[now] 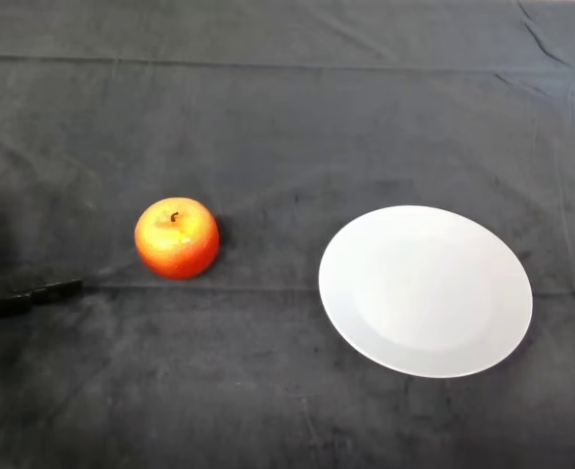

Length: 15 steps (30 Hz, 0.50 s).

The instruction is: Move the apple to the plate

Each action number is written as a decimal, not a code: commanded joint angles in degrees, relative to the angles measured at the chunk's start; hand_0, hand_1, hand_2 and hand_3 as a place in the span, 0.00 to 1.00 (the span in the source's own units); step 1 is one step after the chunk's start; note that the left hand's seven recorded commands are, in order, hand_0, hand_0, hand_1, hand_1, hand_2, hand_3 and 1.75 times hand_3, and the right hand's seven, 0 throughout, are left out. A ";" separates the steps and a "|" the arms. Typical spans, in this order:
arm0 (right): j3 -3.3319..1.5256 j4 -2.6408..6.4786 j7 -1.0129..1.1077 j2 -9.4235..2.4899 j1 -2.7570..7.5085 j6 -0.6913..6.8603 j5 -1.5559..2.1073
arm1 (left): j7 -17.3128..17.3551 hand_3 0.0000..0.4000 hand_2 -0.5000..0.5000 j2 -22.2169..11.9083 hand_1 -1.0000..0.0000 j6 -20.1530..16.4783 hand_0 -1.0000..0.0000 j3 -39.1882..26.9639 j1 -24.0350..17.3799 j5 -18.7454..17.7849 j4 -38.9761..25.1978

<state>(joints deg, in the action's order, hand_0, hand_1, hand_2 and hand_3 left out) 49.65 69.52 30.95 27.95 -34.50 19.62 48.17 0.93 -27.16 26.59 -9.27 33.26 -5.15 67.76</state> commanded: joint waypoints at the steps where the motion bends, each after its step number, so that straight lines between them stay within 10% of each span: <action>1: 0.67 -0.50 -0.36 0.46 0.25 -0.22 -0.10 | 0.54 0.00 0.50 0.23 1.00 0.63 1.00 1.87 2.07 1.27 -2.67; 15: 0.66 -0.54 -0.39 0.45 0.27 -0.22 -0.08 | 2.37 0.00 0.50 3.64 1.00 -1.10 1.00 6.86 5.22 5.93 -2.54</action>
<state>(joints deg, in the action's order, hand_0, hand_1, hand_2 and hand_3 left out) 49.64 69.52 30.94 27.94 -34.50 19.63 48.17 2.73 -23.44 25.98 -3.08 35.58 -0.39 67.74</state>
